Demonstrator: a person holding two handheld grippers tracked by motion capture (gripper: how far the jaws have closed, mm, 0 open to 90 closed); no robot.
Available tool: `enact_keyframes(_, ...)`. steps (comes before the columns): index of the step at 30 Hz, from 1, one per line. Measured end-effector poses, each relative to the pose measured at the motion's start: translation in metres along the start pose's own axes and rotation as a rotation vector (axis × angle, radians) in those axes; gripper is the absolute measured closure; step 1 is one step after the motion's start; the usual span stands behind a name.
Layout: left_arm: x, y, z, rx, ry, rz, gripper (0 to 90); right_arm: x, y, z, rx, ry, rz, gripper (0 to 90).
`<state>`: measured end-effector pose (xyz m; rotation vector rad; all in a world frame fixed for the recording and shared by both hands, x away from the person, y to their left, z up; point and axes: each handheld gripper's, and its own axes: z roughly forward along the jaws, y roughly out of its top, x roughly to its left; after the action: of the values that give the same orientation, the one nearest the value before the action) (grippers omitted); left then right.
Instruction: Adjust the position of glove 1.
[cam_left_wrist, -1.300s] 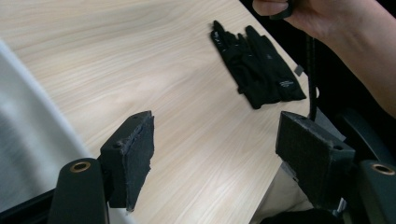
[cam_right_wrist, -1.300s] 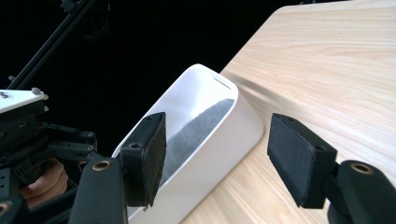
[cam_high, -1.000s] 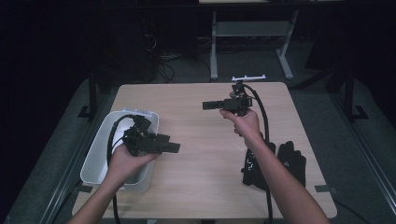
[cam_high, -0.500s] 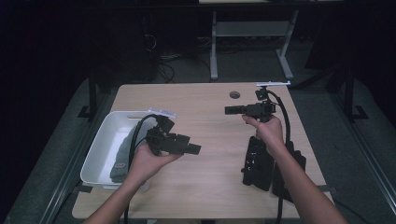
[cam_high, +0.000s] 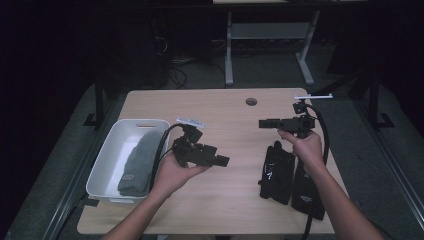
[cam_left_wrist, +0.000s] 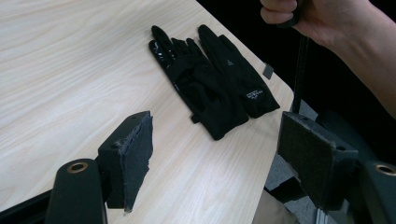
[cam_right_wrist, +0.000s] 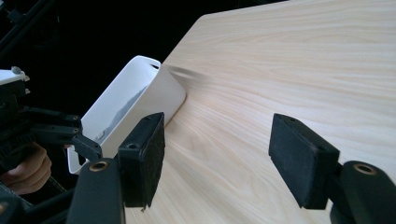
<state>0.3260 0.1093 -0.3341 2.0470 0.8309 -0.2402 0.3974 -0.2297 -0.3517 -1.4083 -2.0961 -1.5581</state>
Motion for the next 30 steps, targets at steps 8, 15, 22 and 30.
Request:
enact_keyframes(8, -0.005, 0.003, 0.018, 0.008, -0.009, 0.008, 26.1, -0.013, -0.015, -0.020, -0.004, -0.036, 0.013, 35.4)
enact_keyframes(15, -0.010, 0.004, 0.035, 0.022, -0.012, 0.016, 25.6, -0.024, -0.029, -0.038, -0.006, -0.077, 0.017, 35.1)
enact_keyframes(22, -0.014, 0.005, 0.051, 0.036, -0.012, 0.025, 25.1, -0.036, -0.044, -0.052, 0.005, -0.112, 0.019, 34.8)
enact_keyframes(30, -0.018, 0.005, 0.069, 0.048, -0.014, 0.037, 24.8, -0.046, -0.064, -0.066, 0.019, -0.157, 0.006, 34.6)
